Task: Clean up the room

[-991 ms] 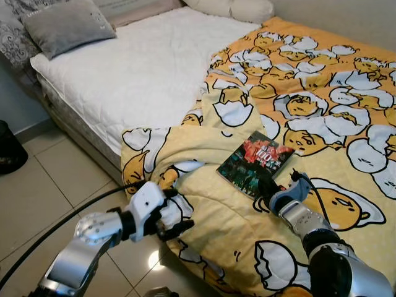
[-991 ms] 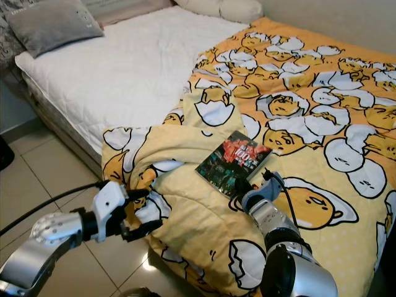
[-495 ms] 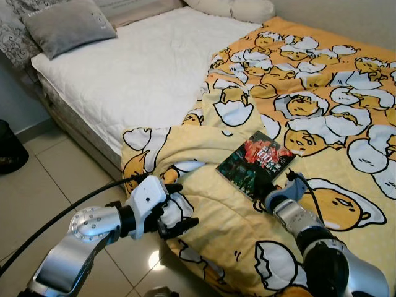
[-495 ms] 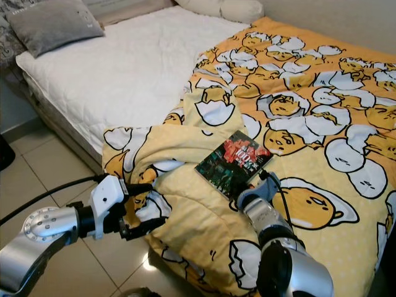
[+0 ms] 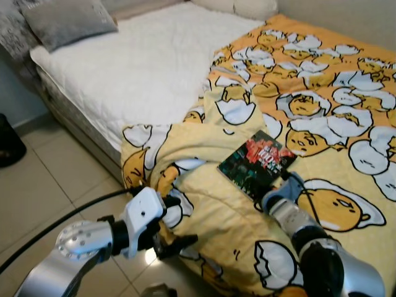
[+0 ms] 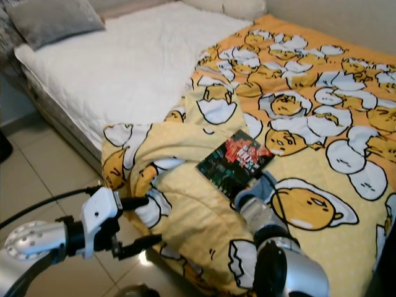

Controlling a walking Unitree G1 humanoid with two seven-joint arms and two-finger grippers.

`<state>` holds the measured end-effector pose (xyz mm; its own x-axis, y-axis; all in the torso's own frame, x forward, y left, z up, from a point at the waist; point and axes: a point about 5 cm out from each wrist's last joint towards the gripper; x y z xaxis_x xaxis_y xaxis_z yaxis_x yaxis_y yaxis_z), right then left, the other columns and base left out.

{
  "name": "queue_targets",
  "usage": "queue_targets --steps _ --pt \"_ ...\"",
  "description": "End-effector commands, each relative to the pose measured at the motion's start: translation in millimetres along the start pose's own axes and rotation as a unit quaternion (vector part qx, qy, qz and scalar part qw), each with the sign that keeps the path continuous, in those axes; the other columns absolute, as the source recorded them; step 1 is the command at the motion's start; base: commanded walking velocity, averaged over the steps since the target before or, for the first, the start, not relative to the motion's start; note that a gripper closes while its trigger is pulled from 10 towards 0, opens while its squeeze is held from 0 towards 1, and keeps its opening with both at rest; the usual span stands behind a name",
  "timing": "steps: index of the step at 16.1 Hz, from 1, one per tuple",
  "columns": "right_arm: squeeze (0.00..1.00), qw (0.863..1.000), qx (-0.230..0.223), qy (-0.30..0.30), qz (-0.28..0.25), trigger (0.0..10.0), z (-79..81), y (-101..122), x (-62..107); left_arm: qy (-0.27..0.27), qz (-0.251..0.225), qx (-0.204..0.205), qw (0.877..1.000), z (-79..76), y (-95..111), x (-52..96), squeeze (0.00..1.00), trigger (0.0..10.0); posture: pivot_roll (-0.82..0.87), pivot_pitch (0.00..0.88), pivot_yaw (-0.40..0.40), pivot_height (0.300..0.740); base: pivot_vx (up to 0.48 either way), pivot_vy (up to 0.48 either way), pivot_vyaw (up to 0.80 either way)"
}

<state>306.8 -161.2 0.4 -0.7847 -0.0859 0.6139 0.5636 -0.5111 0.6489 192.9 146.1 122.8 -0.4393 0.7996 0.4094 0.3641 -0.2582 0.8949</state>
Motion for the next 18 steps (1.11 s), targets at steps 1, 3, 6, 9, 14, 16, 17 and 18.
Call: queue_targets --steps 1,3,6,9,14,16,17,18 --pt "0.00 0.998 -0.005 -0.028 0.062 10.0 -8.6 -33 3.1 0.007 0.000 0.001 1.000 -2.5 1 4.9 1.00 10.0 0.15 0.146 -0.015 0.740 0.000 0.000 0.00" --pt "0.00 0.999 -0.035 -0.004 0.038 10.0 1.7 -25 0.6 0.010 0.003 0.004 1.000 -4.9 0 6.2 1.00 10.0 0.15 0.140 -0.023 0.740 0.000 0.000 0.00" --pt "0.00 0.982 -0.144 0.106 -0.066 10.0 35.2 22 -3.1 0.019 0.000 0.008 1.000 -4.9 -2 6.1 1.00 10.0 0.14 0.104 -0.029 0.740 0.000 0.000 0.00" --pt "0.00 0.967 -0.176 0.151 -0.103 10.0 44.3 42 -1.5 0.023 -0.005 0.007 1.000 -1.9 -1 5.5 1.00 10.0 0.14 0.091 -0.028 0.740 0.000 0.000 0.00" --pt "0.00 0.967 -0.186 0.141 -0.098 0.0 46.2 36 -2.7 0.026 -0.003 0.009 1.000 -1.9 -2 8.1 1.00 10.0 0.15 0.100 -0.026 0.740 0.000 0.000 0.00" --pt "0.00 0.969 -0.188 0.134 -0.090 0.0 47.5 30 -3.4 0.027 -0.002 0.010 1.000 -1.5 -3 9.6 1.00 10.0 0.15 0.103 -0.025 0.740 0.000 0.000 0.00" --pt "0.00 0.969 -0.190 0.133 -0.089 0.0 48.4 29 -3.6 0.027 -0.001 0.010 1.000 -1.1 -3 10.5 1.00 10.0 0.15 0.103 -0.025 0.740 0.000 0.000 0.00" --pt "0.00 0.968 -0.191 0.135 -0.087 0.0 49.5 28 -3.7 0.028 0.000 0.011 1.000 -0.4 -4 11.1 1.00 10.0 0.15 0.102 -0.025 0.740 0.000 0.000 0.00"
Point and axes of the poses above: a point about 5 cm out from each wrist's last joint towards the gripper, its own x axis pointing back from the gripper into the wrist, its own y axis along the axis of the wrist's last joint, z = x × y, and after that the axes turned 13 degrees about x, right-handed
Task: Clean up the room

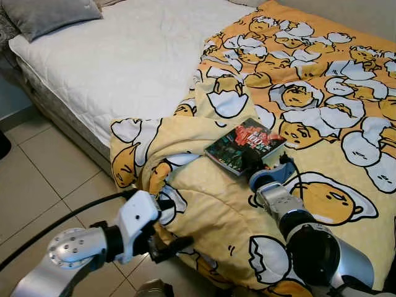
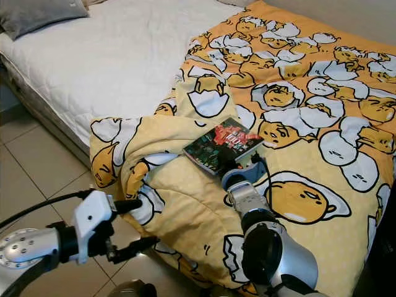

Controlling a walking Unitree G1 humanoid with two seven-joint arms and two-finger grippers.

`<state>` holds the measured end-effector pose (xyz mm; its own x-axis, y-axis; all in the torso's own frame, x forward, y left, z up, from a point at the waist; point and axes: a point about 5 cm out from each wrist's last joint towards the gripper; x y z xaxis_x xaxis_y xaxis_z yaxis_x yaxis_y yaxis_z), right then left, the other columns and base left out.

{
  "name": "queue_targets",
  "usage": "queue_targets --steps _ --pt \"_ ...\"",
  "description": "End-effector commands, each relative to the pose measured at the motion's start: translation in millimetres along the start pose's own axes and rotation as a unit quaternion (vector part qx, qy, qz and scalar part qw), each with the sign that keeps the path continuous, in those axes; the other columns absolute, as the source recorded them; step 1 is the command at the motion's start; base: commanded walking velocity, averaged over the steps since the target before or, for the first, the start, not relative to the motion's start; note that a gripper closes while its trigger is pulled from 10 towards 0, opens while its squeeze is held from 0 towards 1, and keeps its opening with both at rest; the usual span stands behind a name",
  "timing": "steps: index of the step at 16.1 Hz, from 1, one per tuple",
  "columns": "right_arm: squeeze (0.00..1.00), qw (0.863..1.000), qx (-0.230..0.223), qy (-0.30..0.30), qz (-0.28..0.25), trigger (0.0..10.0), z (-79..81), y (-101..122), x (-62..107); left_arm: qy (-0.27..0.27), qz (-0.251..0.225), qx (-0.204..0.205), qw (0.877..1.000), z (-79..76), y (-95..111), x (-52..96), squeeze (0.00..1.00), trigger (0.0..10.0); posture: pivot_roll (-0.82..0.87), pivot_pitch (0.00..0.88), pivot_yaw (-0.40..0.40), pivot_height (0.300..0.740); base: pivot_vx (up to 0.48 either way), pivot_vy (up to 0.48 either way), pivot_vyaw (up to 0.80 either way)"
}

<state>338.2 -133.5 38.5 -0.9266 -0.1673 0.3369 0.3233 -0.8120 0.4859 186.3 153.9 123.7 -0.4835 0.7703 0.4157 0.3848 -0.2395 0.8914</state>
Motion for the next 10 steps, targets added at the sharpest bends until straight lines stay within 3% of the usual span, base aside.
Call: queue_targets --steps 1,8,10 --pt "0.00 1.000 0.000 0.001 0.000 0.0 1.2 -2 -0.3 0.002 0.002 -0.004 1.000 1.9 -1 1.9 1.00 10.0 0.15 0.096 -0.023 0.740 0.000 0.000 0.00" --pt "0.00 1.000 0.013 0.020 -0.015 0.0 2.8 9 -0.5 0.017 -0.020 0.008 1.000 9.3 -7 -6.4 1.00 10.0 0.10 0.000 -0.028 0.740 0.000 0.000 0.00" --pt "0.00 0.998 0.041 0.051 -0.023 0.0 2.0 15 2.0 0.041 -0.047 0.023 0.998 14.6 -7 -9.7 1.00 10.0 0.05 0.000 -0.021 0.740 0.000 0.000 0.00"
Point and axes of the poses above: a point about 5 cm out from each wrist's last joint towards the gripper, its own x axis pointing back from the gripper into the wrist, its own y axis along the axis of the wrist's last joint, z = x × y, and after that the axes turned 13 degrees about x, right-handed
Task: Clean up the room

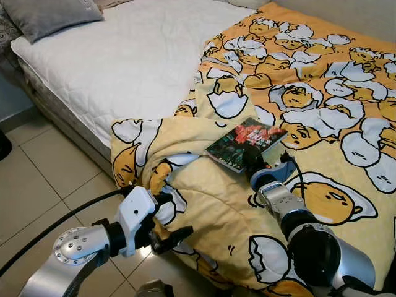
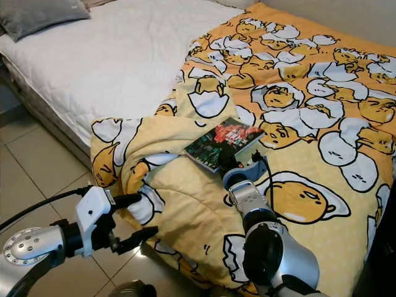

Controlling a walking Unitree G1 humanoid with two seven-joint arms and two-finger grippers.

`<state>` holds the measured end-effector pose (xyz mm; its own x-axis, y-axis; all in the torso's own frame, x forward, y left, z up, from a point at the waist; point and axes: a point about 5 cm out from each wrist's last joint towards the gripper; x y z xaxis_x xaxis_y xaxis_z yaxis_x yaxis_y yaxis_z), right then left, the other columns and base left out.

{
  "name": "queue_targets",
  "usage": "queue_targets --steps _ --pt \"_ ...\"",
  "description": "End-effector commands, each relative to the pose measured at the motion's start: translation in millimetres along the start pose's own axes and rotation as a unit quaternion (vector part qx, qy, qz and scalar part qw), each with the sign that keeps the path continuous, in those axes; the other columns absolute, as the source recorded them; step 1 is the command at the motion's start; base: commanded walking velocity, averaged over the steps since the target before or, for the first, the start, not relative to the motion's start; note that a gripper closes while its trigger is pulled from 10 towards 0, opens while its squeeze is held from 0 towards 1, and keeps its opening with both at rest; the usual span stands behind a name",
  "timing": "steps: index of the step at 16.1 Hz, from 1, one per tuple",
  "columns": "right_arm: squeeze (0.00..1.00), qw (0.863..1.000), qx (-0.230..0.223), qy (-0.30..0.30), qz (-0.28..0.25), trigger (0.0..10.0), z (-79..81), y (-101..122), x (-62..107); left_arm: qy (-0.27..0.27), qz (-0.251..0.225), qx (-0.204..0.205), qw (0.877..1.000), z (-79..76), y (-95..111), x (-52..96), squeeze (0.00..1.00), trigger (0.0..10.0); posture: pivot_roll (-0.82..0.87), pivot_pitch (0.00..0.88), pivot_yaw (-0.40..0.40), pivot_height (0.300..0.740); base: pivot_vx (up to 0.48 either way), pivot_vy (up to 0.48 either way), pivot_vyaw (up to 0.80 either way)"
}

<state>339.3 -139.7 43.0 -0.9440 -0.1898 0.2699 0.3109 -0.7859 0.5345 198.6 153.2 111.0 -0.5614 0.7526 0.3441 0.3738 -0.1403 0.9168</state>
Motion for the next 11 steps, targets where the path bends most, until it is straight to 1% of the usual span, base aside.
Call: queue_targets --steps 1,2,3,4,5,6,7,8,9,10,11 --pt "0.00 0.999 0.025 0.023 -0.013 0.0 0.7 8 1.1 0.020 -0.009 0.003 1.000 5.2 -1 1.2 1.00 10.0 0.04 0.000 -0.019 0.740 0.000 0.000 0.00" --pt "0.00 0.997 0.064 0.041 -0.021 0.0 -0.7 13 4.6 0.041 -0.028 0.011 0.999 9.3 -2 -0.2 1.00 10.0 0.02 0.000 -0.004 0.740 0.000 0.000 0.00" --pt "0.00 0.993 0.104 0.044 -0.033 0.0 -0.9 17 8.1 0.066 -0.038 0.016 0.997 14.5 -3 -1.2 1.00 10.0 0.00 0.000 0.007 0.740 0.000 0.000 0.00" --pt "0.00 0.972 0.221 0.041 -0.069 0.0 7.9 27 21.1 0.153 -0.075 0.000 0.985 27.8 5 -1.5 1.00 10.0 -0.04 0.000 0.032 0.740 0.000 0.000 0.00" --pt "0.00 0.956 0.275 0.046 -0.094 0.0 18.3 30 29.9 0.201 -0.096 -0.006 0.975 36.2 10 -1.4 1.00 10.0 -0.06 0.000 0.041 0.740 0.000 0.000 0.00" --pt "0.00 0.954 0.277 0.041 -0.106 0.0 22.5 32 35.6 0.213 -0.103 -0.002 0.971 40.1 12 -1.9 0.97 10.0 -0.07 0.000 0.044 0.740 0.000 0.000 0.00" --pt "0.00 0.942 0.308 0.023 -0.131 0.0 30.3 38 51.5 0.233 -0.119 -0.004 0.965 47.0 18 -3.2 0.87 10.0 -0.08 0.000 0.048 0.740 0.000 0.000 0.00" --pt "0.00 0.913 0.377 0.004 -0.156 3.1 38.0 42 66.5 0.261 -0.122 -0.022 0.957 52.6 22 -3.2 0.82 10.0 -0.09 0.000 0.045 0.740 0.000 0.000 0.00" --pt "0.00 0.881 0.446 -0.012 -0.158 10.0 41.7 43 73.7 0.282 -0.120 -0.027 0.951 55.8 23 -3.8 0.75 10.0 -0.09 0.000 0.041 0.740 0.000 0.000 0.00" --pt "0.00 0.865 0.477 -0.020 -0.154 10.0 42.1 42 75.7 0.291 -0.118 -0.024 0.949 56.8 22 -4.1 0.75 10.0 -0.09 0.000 0.040 0.740 0.000 0.000 0.00" --pt "0.00 0.860 0.481 -0.057 -0.164 10.0 37.6 39 84.4 0.303 -0.132 -0.021 0.943 58.0 23 -7.2 0.48 10.0 -0.10 0.000 0.039 0.740 0.000 0.000 0.00"
Point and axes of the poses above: a point about 5 cm out from each wrist's last joint towards the gripper, its own x axis pointing back from the gripper into the wrist, its own y axis along the axis of the wrist's last joint, z = x × y, and after that the axes turned 13 degrees about x, right-handed
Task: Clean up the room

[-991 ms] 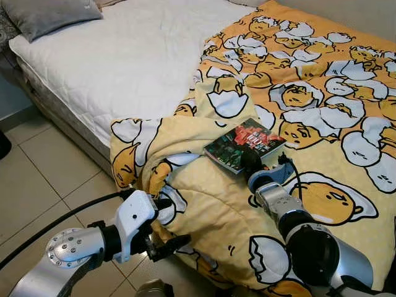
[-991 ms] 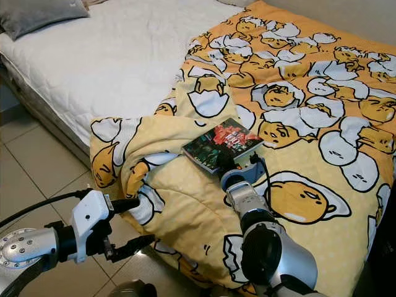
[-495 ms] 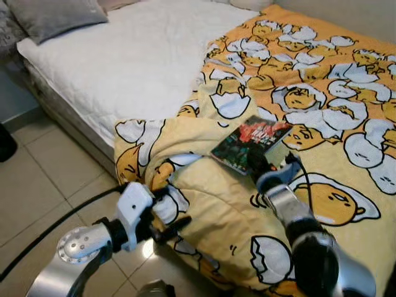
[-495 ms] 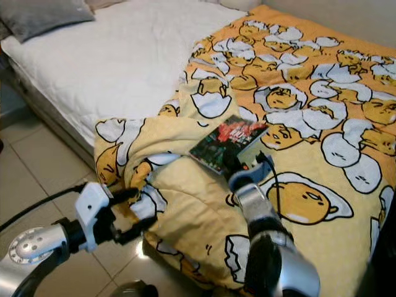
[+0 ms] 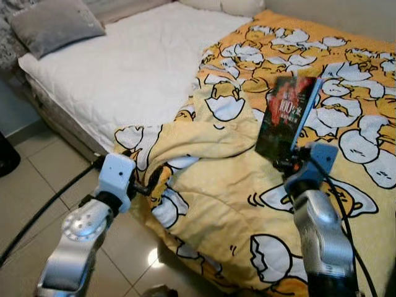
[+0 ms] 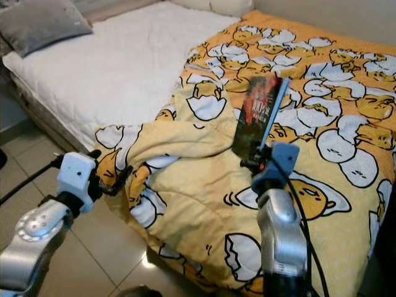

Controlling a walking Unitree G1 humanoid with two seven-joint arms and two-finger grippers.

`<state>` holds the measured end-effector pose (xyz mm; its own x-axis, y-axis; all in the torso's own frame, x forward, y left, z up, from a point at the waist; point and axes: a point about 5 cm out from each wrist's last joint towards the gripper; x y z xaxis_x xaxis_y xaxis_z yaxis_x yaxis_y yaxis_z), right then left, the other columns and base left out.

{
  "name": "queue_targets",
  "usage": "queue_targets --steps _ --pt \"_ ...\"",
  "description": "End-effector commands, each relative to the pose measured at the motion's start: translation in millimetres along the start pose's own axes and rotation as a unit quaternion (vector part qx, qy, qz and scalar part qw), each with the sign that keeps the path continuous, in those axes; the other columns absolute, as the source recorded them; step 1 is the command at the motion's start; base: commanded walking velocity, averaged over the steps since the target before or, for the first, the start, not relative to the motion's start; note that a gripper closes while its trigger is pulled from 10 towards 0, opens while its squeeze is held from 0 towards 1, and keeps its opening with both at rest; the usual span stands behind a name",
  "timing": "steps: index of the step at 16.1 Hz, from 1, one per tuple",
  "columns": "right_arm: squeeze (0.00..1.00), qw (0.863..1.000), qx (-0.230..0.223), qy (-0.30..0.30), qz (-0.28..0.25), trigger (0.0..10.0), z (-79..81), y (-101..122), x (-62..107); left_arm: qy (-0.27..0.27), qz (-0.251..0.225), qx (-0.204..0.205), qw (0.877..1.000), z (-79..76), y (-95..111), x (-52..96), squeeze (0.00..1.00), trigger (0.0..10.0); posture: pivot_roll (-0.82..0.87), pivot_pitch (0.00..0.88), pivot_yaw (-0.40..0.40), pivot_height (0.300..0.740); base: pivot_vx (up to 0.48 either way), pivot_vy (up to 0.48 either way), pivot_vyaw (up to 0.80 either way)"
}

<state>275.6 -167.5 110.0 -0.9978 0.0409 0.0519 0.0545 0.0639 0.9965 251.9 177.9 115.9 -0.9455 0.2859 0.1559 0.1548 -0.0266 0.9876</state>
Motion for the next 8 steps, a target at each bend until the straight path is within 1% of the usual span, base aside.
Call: queue_targets --steps 1,2,4,5,6,8 --pt "0.00 1.000 -0.002 -0.026 -0.001 10.0 1.3 2 1.3 0.013 -0.012 0.000 1.000 4.0 3 -2.8 0.48 10.0 -0.10 0.000 0.039 0.740 0.000 0.000 0.00" --pt "0.00 0.999 -0.015 -0.047 0.024 10.0 0.8 -5 2.9 0.012 -0.017 0.000 1.000 4.3 4 -8.2 0.48 10.0 -0.10 0.000 0.043 0.740 0.000 0.000 -0.57" --pt "0.00 0.997 0.005 -0.059 0.055 10.0 0.2 -11 4.1 0.006 -0.015 -0.016 1.000 3.4 4 -15.4 0.48 10.0 -0.08 0.000 0.036 0.740 0.000 0.302 -0.79" --pt "0.00 0.995 0.012 -0.068 0.068 10.0 -0.9 -15 4.6 0.013 -0.016 -0.015 1.000 3.6 5 -15.2 0.49 10.0 -0.07 0.000 0.029 0.740 0.000 0.304 -0.79" --pt "0.00 0.994 0.018 -0.072 0.077 10.0 -1.1 -17 4.7 0.023 -0.019 -0.002 1.000 4.0 7 -12.7 0.48 10.0 -0.07 0.000 0.026 0.740 0.000 0.304 -0.79" --pt "0.00 0.995 0.005 -0.061 0.081 10.0 3.3 -18 4.0 0.028 -0.020 0.010 0.999 5.0 7 -10.1 0.49 10.0 -0.06 0.000 0.018 0.740 0.000 0.302 -0.79"
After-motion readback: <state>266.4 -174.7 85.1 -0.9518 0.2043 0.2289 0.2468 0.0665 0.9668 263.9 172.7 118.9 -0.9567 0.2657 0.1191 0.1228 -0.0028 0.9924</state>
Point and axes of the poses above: a point about 5 cm out from each wrist's last joint towards the gripper, its own x axis pointing back from the gripper into the wrist, its own y axis along the axis of the wrist's last joint, z = x × y, and after that the axes turned 13 degrees about x, right-handed
